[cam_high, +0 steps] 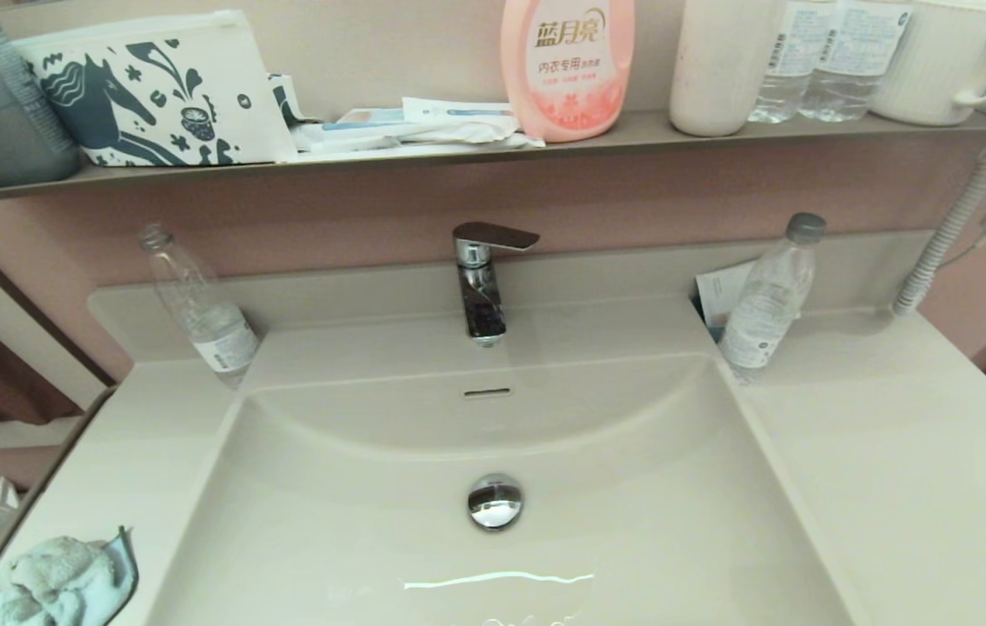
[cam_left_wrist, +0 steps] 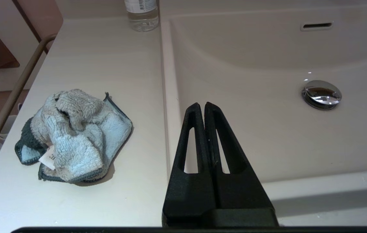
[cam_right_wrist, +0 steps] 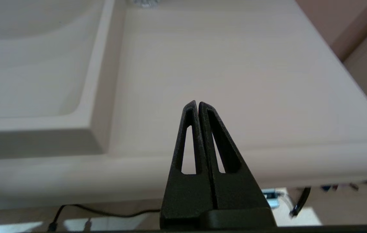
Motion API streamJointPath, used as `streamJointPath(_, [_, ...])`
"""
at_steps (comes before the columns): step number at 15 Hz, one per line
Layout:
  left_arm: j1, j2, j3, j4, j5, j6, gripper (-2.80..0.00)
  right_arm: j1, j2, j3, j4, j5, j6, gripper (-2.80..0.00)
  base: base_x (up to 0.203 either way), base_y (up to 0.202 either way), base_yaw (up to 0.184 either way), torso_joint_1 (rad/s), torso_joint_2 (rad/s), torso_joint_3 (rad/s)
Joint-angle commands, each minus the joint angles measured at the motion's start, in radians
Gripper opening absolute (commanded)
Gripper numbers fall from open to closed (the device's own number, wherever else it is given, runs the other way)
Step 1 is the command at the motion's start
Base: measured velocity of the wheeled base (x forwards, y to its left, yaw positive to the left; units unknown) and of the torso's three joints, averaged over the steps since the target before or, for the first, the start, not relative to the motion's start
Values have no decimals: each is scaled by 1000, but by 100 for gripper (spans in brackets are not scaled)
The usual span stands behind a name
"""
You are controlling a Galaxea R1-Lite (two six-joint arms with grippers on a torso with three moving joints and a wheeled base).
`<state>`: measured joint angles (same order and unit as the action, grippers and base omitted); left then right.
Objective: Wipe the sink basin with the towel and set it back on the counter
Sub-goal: Pick up the cloth
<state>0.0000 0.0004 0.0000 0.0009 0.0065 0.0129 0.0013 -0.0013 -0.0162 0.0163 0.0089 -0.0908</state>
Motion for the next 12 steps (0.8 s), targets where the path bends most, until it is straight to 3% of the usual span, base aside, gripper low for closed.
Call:
streamJointPath(1, [0, 0, 0, 2, -8, 26, -280, 0, 1, 16, -19, 3, -9, -280, 0, 0, 0, 0, 0, 0])
streamJointPath(4, [0, 0, 0, -2, -30, 113, -280, 0, 1, 16, -19, 0, 47, -280, 0, 0, 0, 0, 0, 0])
streamJointPath(12, [0, 44, -113, 18, -26, 117, -280, 0, 1, 16, -19, -1, 52, -280, 0, 0, 0, 0, 0, 0])
